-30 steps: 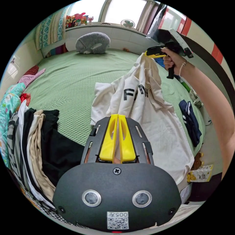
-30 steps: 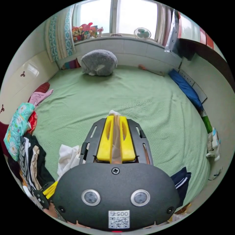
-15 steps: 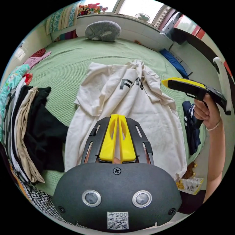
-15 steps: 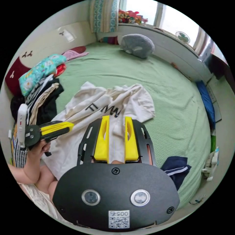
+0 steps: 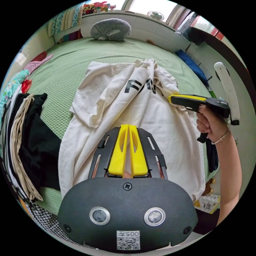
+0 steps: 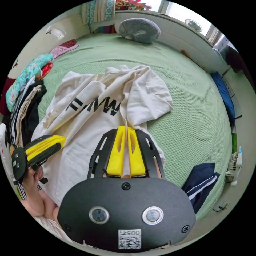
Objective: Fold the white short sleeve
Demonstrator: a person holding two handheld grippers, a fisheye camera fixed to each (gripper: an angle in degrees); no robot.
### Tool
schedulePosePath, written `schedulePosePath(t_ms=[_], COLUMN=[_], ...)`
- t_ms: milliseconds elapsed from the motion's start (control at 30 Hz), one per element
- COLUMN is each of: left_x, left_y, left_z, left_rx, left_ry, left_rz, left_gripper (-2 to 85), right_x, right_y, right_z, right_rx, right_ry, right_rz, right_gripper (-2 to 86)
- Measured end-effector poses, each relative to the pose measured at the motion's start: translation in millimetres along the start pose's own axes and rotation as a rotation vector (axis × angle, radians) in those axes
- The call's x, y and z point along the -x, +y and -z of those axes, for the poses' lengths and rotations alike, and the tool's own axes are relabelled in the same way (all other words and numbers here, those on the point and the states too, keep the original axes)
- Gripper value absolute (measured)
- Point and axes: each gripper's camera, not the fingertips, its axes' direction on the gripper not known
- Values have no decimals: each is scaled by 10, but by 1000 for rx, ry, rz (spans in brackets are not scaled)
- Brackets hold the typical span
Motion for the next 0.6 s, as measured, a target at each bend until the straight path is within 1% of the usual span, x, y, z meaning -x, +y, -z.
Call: schedulePosePath(t_ms=[133, 200, 267, 367, 433, 467, 567, 600], left_x=[10, 22, 33, 48, 60, 76, 112, 125], left_y=[-37, -56, -71, -101, -118, -129, -156, -165], left_z=[-12, -24, -26, -21, -18, -15, -5, 5], left_rx=[2, 2, 3, 6, 7, 8, 12, 12], left_ry=[-7, -9, -10, -12, -11, -6, 7, 12], left_rz=[2, 4, 3, 2, 0, 5, 14, 17], left_gripper=[-1, -1, -1, -1, -1, -1, 0, 1], right_x=[-416, -803, -1141, -1649, -1833, -1926, -2090, -2138], right_y=[-33, -104, -166, -236, -247, -250, -176, -112], right_z=[348, 532, 598, 546, 418, 281, -136, -272], right_rx=[-109, -154, -163, -136, -122, -78, 50, 90], right_ry=[26, 100, 127, 128, 121, 152, 127, 154], right_rz=[-90, -170, -253, -379, -395, -414, -507, -563], right_gripper=[-16, -16, -17, -16, -16, -16, -14, -12])
